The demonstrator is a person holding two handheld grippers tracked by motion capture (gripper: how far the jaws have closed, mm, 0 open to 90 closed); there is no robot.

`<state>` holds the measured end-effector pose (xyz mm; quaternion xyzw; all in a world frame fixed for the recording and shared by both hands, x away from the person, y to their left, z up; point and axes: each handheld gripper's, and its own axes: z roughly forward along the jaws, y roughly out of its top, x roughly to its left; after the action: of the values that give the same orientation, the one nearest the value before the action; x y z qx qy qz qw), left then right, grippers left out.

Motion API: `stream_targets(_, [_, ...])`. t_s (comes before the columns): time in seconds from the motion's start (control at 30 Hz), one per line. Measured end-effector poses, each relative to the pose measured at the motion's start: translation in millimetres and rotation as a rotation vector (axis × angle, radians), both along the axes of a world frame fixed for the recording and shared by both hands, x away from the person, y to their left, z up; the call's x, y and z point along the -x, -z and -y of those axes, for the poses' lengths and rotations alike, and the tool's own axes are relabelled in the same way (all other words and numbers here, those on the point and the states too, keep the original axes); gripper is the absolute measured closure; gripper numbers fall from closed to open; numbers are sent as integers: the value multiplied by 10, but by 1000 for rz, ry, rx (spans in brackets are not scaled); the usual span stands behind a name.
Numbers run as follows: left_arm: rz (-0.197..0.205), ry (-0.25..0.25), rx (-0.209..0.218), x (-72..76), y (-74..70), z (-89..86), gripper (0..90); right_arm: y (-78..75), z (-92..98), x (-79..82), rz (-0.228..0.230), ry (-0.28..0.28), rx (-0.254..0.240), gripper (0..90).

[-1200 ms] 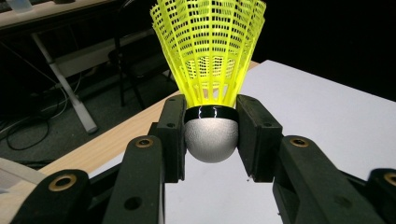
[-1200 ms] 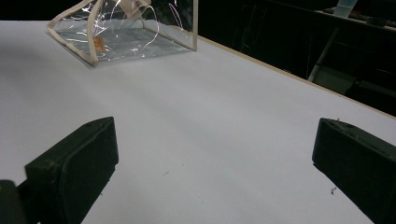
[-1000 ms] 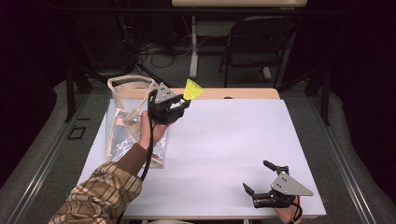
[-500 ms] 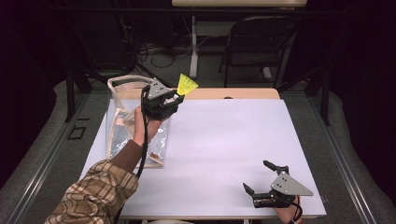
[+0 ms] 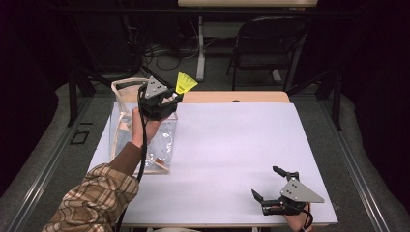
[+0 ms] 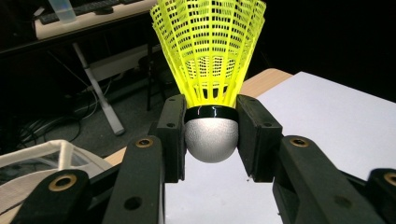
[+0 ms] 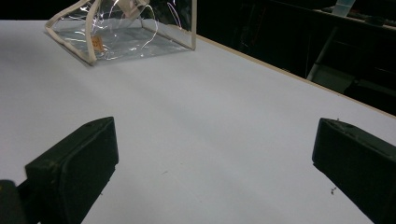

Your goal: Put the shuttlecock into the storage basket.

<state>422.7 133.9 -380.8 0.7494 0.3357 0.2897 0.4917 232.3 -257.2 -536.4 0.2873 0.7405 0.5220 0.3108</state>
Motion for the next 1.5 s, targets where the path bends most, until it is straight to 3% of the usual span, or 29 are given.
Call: stream_targets(1.5, [34, -111, 1, -85, -157, -454, 653, 1, 0, -2, 0, 4, 2, 0])
